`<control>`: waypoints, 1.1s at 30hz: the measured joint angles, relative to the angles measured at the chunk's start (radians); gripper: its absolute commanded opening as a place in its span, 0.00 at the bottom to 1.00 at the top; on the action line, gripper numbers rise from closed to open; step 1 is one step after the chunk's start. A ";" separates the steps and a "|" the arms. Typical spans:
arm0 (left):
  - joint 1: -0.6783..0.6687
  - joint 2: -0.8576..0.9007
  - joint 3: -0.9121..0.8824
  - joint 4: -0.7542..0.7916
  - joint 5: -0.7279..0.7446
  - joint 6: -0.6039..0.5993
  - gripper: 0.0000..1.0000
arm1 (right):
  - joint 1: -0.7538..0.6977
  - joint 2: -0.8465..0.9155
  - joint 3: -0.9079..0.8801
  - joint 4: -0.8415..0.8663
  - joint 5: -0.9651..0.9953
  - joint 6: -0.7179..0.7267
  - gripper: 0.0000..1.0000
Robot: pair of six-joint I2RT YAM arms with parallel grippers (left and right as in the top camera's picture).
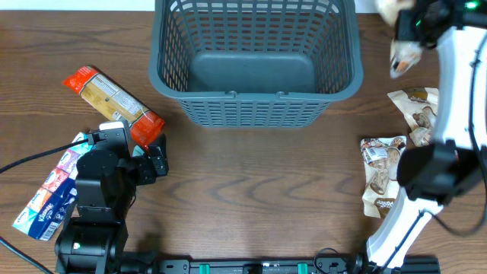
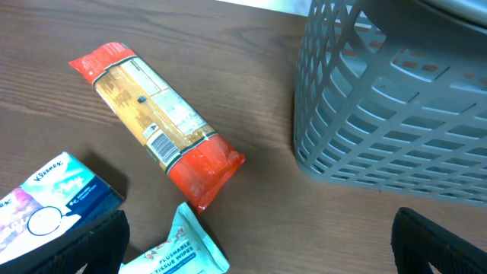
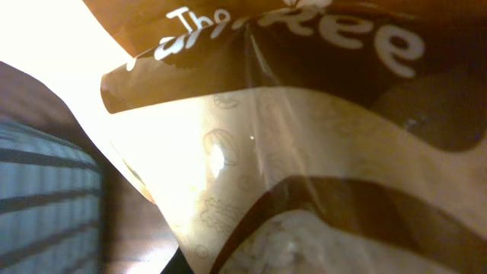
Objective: Pack container
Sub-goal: 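Carry the pouch into the grey basket and open the right gripper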
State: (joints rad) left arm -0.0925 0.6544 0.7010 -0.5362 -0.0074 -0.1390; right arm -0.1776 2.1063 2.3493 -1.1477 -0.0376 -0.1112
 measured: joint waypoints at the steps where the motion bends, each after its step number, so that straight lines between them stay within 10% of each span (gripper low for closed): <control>1: 0.000 0.000 0.000 0.000 0.000 0.000 0.99 | 0.013 -0.039 0.023 0.001 -0.009 -0.021 0.01; 10: 0.000 0.000 0.000 0.000 0.000 0.000 0.99 | 0.319 -0.257 0.079 -0.062 -0.207 -0.506 0.01; 20: 0.000 0.000 0.000 0.000 0.000 0.000 0.98 | 0.489 -0.108 0.078 -0.175 -0.256 -1.010 0.01; 33: 0.000 0.000 0.000 0.000 0.000 0.000 0.99 | 0.489 0.261 0.074 -0.251 -0.237 -1.031 0.01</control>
State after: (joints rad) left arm -0.0925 0.6544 0.7010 -0.5362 -0.0074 -0.1390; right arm 0.3111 2.3676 2.4229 -1.3983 -0.2745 -1.1423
